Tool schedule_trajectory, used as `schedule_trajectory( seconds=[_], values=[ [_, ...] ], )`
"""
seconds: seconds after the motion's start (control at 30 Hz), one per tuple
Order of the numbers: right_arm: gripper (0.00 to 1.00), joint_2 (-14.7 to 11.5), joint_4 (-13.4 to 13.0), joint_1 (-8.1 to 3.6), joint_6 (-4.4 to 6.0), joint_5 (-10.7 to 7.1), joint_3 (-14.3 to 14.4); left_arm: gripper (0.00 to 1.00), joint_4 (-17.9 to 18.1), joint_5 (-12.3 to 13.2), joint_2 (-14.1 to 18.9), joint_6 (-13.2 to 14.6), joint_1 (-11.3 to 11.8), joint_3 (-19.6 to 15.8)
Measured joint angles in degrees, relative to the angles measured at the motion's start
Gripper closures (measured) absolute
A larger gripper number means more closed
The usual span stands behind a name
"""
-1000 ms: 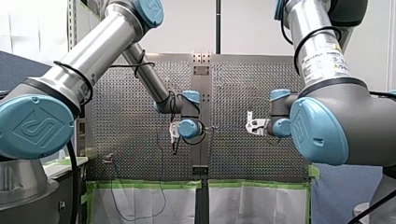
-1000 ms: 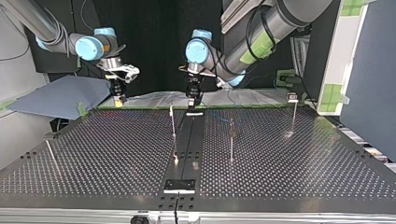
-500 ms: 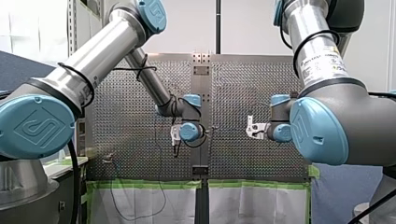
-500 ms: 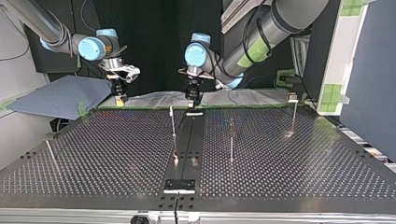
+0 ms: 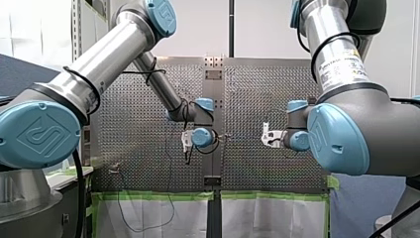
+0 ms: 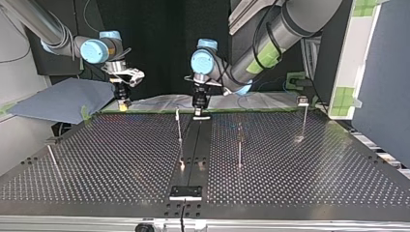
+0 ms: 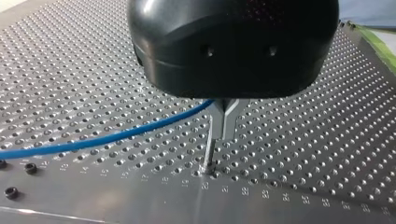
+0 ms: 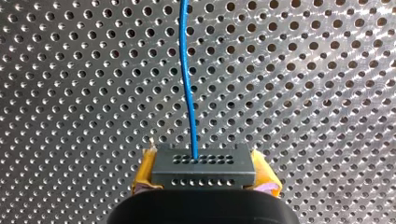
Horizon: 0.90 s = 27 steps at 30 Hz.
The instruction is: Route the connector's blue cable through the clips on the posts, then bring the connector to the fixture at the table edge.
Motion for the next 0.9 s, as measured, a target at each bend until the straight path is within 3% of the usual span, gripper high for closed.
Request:
schedule_trajectory(
  seconds=[0.9],
  values=[
    [1.00, 1.27, 0.80, -0.44, 0.54, 0.26, -2.75, 0.97, 0.24, 2.51, -0.02, -0.01, 1.11, 0.92]
  ],
)
